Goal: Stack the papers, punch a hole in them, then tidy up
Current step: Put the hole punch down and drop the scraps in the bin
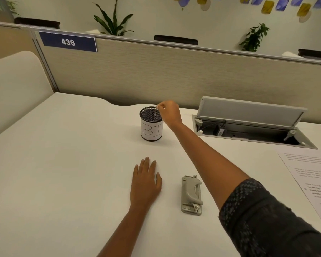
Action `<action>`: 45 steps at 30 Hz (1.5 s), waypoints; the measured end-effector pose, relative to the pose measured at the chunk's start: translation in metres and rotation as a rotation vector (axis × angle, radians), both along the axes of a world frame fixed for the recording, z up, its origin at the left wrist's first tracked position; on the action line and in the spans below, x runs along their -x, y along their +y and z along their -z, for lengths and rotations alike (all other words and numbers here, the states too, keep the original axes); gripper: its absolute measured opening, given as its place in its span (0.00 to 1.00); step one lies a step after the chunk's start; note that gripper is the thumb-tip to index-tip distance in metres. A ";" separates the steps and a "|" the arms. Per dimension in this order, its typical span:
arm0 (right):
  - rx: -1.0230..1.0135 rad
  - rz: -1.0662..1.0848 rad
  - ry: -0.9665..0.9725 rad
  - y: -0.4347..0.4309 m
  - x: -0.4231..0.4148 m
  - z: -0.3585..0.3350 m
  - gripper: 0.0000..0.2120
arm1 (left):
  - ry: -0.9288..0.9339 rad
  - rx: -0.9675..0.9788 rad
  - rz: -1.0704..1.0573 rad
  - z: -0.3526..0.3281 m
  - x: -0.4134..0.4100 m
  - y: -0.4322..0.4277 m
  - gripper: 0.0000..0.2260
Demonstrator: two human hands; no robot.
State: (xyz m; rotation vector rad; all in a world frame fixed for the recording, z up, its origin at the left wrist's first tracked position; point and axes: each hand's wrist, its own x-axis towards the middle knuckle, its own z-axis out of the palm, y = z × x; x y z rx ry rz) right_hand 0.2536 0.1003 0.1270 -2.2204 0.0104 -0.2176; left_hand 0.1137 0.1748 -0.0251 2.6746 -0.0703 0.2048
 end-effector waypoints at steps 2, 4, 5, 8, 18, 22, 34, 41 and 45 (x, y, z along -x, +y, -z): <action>0.051 -0.005 0.046 0.000 -0.006 0.002 0.18 | -0.004 0.002 -0.003 0.000 0.000 0.000 0.22; 0.070 -0.015 0.052 0.000 -0.009 0.004 0.11 | -0.007 0.007 -0.004 0.001 0.000 0.000 0.22; 0.068 -0.013 0.039 0.000 -0.010 0.004 0.09 | -0.007 0.010 -0.005 0.001 0.001 0.000 0.22; 0.068 0.007 0.021 0.002 -0.015 0.006 0.07 | -0.007 0.019 -0.007 0.002 0.001 0.000 0.22; -0.036 0.048 -0.014 -0.024 0.007 0.017 0.13 | -0.001 0.025 -0.001 0.001 0.000 0.000 0.22; -0.108 0.114 0.006 -0.065 0.047 0.041 0.11 | -0.009 0.012 -0.002 0.000 0.000 0.001 0.22; -0.023 0.454 0.118 -0.200 0.234 0.108 0.08 | -0.013 -0.006 0.017 -0.007 0.004 0.000 0.20; 0.059 0.449 0.092 -0.191 0.274 0.122 0.08 | 0.011 -0.091 0.042 -0.006 0.019 -0.004 0.21; 0.140 0.428 0.027 -0.171 0.279 0.126 0.08 | 0.013 -0.099 0.036 -0.005 0.032 -0.007 0.21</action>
